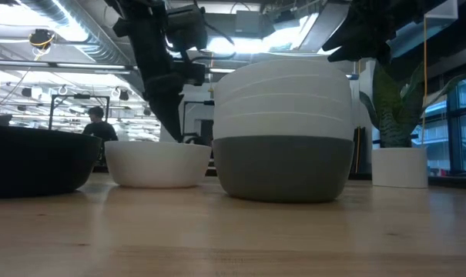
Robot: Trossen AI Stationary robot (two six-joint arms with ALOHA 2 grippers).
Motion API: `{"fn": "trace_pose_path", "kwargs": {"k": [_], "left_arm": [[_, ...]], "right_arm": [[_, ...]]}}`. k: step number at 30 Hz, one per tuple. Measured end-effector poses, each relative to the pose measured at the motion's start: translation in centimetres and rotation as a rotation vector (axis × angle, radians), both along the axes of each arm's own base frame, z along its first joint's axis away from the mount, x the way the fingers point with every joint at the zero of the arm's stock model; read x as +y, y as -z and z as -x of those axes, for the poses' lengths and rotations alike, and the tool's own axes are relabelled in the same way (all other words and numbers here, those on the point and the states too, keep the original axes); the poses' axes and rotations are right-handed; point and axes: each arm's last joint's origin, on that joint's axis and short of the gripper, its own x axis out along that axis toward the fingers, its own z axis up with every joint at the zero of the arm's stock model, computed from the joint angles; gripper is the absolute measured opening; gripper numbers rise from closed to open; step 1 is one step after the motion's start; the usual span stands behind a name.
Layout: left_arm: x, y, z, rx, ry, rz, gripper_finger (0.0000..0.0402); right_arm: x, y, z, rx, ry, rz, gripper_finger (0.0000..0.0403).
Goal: Nest bowls inside each other
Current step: Stack the white bowl on top of the stacked bowls
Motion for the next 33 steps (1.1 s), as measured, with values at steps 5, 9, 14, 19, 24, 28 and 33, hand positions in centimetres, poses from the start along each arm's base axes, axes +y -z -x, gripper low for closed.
{"fn": "trace_pose_path", "kwargs": {"k": [5, 9, 14, 19, 24, 28, 33], "left_arm": [[0.3, 0.0, 0.1, 0.017, 0.015, -0.014, 0.0127], [0.4, 0.1, 0.2, 0.028, 0.039, -0.001, 0.0127], [0.5, 0.6, 0.6, 0.03, 0.051, 0.068, 0.0127], [0.9, 2.0, 1.4, 0.062, 0.046, 0.071, 0.0127], [1.0, 2.8, 2.0, 0.086, 0.04, 0.078, 0.0127], [1.0, 2.9, 2.0, 0.085, 0.048, 0.078, 0.0122], [1.0, 2.9, 2.0, 0.089, 0.067, 0.072, 0.0062]], "right_arm": [[0.0, 0.1, 0.0, 0.008, 0.0, 0.001, 0.0161], [0.0, 0.1, 0.1, 0.017, -0.001, 0.002, 0.0161], [0.0, 0.2, 0.1, 0.024, -0.001, 0.003, 0.0161], [0.0, 0.2, 0.1, 0.024, -0.001, 0.003, 0.0162], [0.0, 0.2, 0.1, 0.023, -0.001, 0.003, 0.0161], [0.0, 0.2, 0.1, 0.023, -0.001, 0.003, 0.0161], [0.0, 0.2, 0.1, 0.022, 0.0, 0.002, 0.0162]]}}
